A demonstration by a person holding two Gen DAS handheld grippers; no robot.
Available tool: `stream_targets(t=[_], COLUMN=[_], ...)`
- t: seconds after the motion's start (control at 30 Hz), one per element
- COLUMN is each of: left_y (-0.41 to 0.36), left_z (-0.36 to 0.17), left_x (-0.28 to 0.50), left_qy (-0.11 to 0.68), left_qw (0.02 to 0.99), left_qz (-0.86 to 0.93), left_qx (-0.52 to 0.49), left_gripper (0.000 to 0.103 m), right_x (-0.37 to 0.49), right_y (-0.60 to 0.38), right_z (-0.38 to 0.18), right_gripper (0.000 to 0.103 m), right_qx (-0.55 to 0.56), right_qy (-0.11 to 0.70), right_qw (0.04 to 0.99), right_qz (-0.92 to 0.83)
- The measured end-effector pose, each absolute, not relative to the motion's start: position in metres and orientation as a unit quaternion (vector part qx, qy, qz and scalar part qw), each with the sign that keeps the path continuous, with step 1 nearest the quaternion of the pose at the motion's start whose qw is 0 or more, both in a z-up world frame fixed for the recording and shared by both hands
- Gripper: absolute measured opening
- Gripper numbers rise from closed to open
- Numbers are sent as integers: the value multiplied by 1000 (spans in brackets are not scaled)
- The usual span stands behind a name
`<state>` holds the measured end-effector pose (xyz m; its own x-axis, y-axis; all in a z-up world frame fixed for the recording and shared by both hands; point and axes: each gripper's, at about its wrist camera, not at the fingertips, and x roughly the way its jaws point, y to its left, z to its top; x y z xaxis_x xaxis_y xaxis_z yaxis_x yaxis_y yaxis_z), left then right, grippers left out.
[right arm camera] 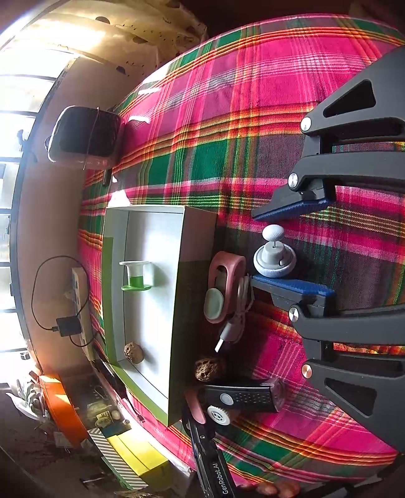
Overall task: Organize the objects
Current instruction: 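Grasp the black round remote with the left gripper while the right gripper grasps the white knob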
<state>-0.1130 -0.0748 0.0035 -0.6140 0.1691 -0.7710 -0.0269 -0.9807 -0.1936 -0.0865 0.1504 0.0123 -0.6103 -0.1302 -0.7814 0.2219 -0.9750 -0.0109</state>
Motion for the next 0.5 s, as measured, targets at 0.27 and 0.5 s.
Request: stream_targets(t=[0.27,0.5], left_y=[-75,-75], left_z=[3,3], left_x=[-112,-112], left_qy=[-82,-82], left_qw=[55,56], left_qz=[895,895], left_qx=[-435,-435], left_gripper=[27,27], right_x=[-85,-86], right_y=[150,149], right_z=[12,12], right_gripper=[32,32], right_qx=[429,429], right_qy=[53,54], right_qw=[101,102], right_qz=[-896,-896])
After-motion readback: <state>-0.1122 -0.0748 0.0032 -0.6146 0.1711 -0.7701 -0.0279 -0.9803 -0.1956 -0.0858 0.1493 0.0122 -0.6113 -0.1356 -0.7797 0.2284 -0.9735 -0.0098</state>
